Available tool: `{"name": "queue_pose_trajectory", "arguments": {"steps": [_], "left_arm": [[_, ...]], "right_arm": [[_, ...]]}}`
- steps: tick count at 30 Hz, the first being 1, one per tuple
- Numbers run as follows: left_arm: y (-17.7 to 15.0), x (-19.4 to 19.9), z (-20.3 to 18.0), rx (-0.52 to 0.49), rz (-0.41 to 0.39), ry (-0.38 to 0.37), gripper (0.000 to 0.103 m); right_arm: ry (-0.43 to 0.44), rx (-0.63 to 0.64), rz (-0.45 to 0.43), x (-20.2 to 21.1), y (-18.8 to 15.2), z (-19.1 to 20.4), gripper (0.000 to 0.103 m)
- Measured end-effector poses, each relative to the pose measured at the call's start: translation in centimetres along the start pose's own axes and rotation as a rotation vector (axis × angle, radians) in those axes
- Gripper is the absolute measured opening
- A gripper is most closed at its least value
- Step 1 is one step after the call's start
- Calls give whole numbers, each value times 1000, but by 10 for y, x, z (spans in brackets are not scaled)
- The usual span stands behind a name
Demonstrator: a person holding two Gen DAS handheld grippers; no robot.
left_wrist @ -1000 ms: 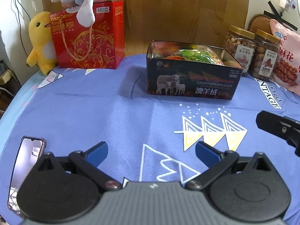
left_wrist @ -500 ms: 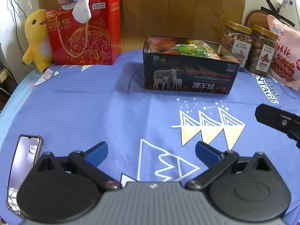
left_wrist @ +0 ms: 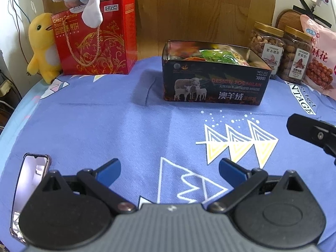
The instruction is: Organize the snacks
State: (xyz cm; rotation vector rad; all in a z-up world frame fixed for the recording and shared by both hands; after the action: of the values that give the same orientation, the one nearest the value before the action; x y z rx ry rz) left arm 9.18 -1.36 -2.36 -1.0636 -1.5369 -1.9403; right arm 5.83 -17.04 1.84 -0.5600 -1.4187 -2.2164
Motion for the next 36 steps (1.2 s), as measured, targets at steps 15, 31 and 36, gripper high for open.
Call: {"name": "queue_pose_trajectory", "arguments": {"steps": [15, 31, 36], "left_arm": [[0, 3, -1, 2, -21, -15, 103], [-2, 9, 0, 16, -42, -62, 103], [-2, 12, -1, 14, -49, -82, 103]], "right_arm": [[-21, -13, -28, 2, 1, -1, 84], [-69, -65, -99, 10, -2, -7, 96], [-66, -58, -92, 11, -3, -5, 96]]}}
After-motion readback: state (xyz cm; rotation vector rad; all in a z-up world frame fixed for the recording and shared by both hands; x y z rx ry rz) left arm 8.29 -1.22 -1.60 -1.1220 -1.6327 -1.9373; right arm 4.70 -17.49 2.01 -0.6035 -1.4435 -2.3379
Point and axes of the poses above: each gripper's, at about its wrist camera, not at the fingertips, and x roughly against the way its jaws point, z to its left, y to its top, the point moved 6 cm from there along -x, roughly the way its jaws point, and after that the axes turned 8 degrees about -x, right-handed, at the moved point
